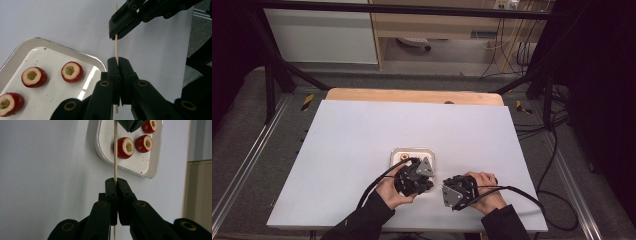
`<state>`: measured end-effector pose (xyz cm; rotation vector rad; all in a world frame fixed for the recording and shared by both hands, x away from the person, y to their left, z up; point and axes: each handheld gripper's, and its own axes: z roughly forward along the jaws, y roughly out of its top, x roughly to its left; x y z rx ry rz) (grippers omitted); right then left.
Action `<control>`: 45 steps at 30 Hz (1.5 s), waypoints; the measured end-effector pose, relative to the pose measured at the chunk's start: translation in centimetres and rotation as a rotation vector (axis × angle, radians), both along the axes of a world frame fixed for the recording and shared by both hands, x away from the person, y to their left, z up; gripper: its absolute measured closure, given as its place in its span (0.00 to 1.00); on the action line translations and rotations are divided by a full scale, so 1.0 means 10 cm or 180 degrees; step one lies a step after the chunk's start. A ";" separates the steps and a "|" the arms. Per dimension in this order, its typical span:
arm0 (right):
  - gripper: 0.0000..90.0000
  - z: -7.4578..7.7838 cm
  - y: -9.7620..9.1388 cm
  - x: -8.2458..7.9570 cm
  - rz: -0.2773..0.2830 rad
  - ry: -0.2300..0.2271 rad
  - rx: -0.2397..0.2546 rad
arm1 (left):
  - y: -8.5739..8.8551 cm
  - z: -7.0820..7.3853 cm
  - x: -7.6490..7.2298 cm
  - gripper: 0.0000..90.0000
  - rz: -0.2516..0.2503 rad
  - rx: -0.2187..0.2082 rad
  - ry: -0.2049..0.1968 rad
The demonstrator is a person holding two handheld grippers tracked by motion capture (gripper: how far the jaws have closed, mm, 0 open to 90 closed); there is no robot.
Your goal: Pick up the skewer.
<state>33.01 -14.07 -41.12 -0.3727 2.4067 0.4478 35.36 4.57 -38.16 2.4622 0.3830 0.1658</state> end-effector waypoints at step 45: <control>0.40 0.14 -0.11 0.13 -0.1015 0.0144 0.0900 | 0.31 -0.13 0.07 0.98 0.0432 0.0722 0.0263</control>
